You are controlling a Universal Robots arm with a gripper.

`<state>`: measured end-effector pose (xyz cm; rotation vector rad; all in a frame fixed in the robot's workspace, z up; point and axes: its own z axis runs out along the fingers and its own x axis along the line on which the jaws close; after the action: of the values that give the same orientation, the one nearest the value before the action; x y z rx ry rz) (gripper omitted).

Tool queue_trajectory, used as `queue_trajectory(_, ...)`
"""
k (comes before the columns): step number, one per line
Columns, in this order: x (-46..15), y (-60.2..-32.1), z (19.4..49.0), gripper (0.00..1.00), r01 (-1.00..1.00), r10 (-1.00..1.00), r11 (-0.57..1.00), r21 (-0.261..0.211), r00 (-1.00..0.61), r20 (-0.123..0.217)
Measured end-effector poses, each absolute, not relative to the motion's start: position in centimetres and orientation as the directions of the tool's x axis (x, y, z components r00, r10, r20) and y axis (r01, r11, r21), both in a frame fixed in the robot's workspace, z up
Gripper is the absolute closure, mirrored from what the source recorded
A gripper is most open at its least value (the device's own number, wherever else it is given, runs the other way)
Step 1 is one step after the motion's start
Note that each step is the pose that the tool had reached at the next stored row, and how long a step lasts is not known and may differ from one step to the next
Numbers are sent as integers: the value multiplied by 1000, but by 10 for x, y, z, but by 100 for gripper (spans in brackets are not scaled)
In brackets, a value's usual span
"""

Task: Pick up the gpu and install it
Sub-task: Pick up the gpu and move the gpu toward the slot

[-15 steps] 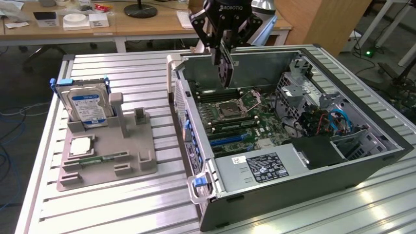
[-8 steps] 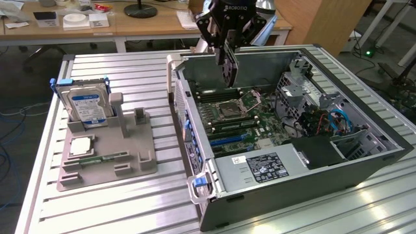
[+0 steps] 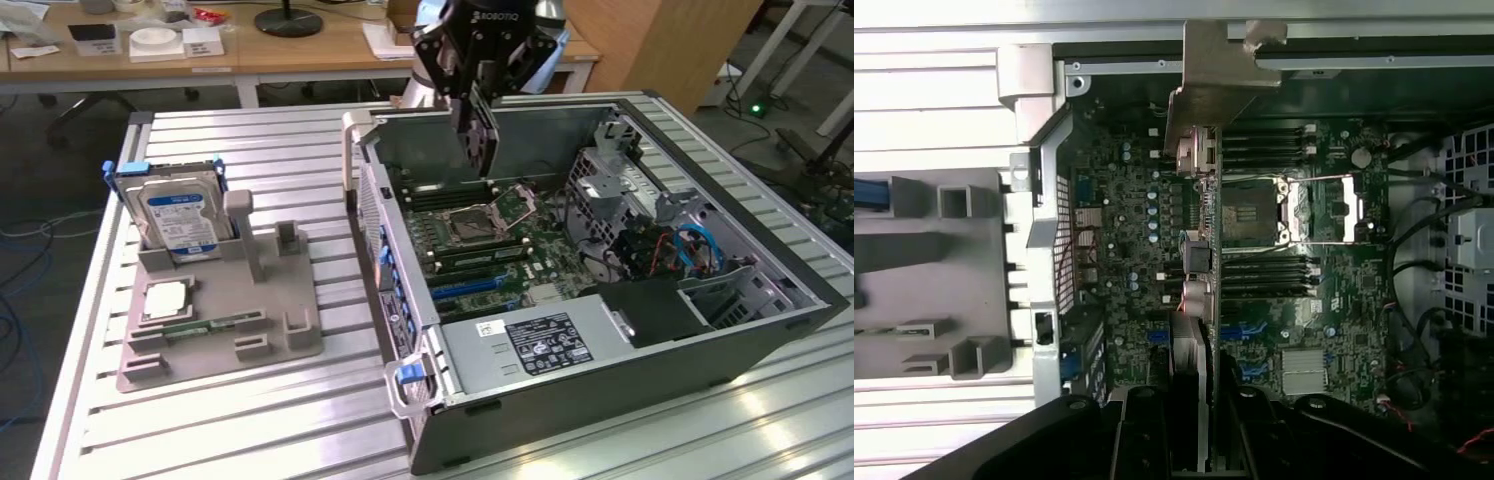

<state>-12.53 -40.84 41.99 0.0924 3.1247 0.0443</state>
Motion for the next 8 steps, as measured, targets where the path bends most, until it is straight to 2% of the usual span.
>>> queue_trajectory(8,-118,-408,420,73,28,29,999,29,-999,-14)
